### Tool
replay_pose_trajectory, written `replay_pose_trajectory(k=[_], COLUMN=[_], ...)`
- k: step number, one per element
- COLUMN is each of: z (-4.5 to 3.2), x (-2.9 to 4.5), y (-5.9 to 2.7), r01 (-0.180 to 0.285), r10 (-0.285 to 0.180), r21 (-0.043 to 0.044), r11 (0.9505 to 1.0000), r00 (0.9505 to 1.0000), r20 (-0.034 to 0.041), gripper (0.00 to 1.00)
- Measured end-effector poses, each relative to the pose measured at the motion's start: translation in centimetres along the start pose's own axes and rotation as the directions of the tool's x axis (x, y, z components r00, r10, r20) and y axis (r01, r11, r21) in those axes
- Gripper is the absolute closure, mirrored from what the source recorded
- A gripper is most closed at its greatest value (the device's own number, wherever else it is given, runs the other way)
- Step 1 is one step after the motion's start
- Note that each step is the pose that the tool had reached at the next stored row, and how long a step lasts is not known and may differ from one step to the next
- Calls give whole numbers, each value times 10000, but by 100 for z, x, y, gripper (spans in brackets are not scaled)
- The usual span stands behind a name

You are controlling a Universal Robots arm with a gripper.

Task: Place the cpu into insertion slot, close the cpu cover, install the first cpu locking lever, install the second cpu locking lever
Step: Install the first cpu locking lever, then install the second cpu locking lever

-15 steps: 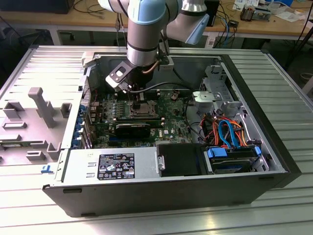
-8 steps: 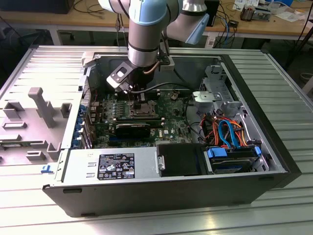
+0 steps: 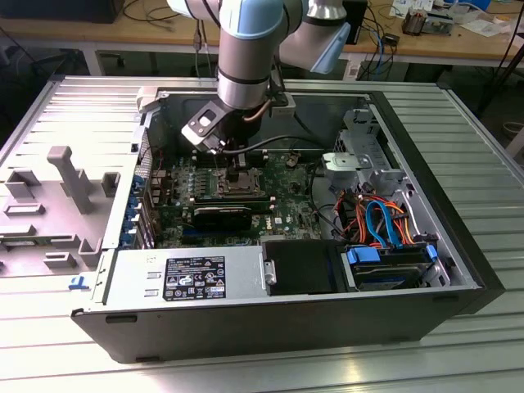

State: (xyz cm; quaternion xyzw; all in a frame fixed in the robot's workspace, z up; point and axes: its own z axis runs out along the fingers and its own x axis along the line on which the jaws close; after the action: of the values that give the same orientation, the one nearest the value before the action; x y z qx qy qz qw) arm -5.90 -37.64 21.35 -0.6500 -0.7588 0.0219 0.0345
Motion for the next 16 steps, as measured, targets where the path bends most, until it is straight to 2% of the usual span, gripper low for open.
replay_pose_trajectory(k=[3,5,8,10,16], z=[-88,-216,-323,-353,-355], x=[-4,-2,1,2,1], y=[33,27,20,18,18], r01=[2,5,11,13,13], r10=[-2,-5,-12,-13,-14], r21=[8,2,-7,-10,-9], r11=[10000,10000,10000,10000,10000], r00=[10000,10000,9999,9999,9999], r20=[-39,-93,-152,-163,-162], gripper=[89,89,89,89,89])
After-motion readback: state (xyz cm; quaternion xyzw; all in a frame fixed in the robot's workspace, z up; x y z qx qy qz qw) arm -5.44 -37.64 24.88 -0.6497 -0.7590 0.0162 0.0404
